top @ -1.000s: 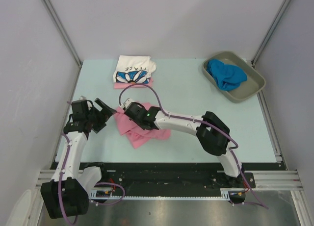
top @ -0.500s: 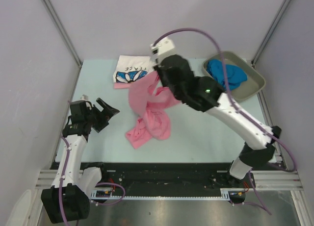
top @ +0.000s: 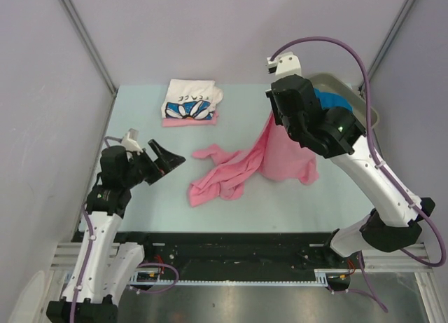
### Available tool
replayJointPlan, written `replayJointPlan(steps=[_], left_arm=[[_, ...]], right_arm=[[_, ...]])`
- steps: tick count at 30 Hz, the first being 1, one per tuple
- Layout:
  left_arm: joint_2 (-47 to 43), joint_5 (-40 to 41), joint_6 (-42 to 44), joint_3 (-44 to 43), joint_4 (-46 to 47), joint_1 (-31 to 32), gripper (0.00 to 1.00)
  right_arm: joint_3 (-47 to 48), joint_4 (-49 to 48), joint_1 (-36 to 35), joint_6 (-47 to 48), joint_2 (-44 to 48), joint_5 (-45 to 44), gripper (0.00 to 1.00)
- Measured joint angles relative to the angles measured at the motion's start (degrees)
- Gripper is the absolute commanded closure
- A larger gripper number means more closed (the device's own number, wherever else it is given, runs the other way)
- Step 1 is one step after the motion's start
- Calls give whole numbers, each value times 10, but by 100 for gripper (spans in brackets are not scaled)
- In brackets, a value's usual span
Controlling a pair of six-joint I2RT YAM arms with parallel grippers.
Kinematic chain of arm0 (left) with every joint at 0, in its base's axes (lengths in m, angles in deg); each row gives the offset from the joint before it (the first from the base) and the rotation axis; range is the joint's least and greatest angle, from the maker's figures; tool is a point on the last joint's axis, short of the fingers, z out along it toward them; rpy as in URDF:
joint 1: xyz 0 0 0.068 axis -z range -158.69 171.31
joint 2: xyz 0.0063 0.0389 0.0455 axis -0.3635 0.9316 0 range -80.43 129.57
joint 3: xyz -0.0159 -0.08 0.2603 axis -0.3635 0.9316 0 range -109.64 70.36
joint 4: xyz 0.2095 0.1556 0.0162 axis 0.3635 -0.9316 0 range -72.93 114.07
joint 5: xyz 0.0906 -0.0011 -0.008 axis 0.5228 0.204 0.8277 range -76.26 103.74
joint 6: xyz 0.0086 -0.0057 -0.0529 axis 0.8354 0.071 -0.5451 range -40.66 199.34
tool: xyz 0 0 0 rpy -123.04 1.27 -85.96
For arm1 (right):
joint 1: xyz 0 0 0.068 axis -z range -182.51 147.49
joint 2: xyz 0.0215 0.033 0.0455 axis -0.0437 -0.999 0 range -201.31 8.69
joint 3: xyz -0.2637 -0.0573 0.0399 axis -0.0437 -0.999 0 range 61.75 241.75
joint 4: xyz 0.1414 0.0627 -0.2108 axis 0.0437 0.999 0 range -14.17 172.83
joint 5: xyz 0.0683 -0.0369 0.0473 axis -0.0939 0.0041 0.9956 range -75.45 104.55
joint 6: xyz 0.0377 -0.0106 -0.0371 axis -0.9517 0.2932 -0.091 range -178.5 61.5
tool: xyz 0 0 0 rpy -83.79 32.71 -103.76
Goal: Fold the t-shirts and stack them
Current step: Flatten the tshirt out
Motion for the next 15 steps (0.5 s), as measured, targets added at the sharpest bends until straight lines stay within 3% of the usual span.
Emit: replayJointPlan(steps=[2,9,15], left_arm=[[2,5,-6,1,2,26,5],[49,83,-37,42,39,211,12],[177,161,-49,86,64,242,13]], right_arm=[[4,12,0,-7,0,-3,100],[-13,41,25,-28,14,-17,100],[-72,39,52,-36,62,-3,100]])
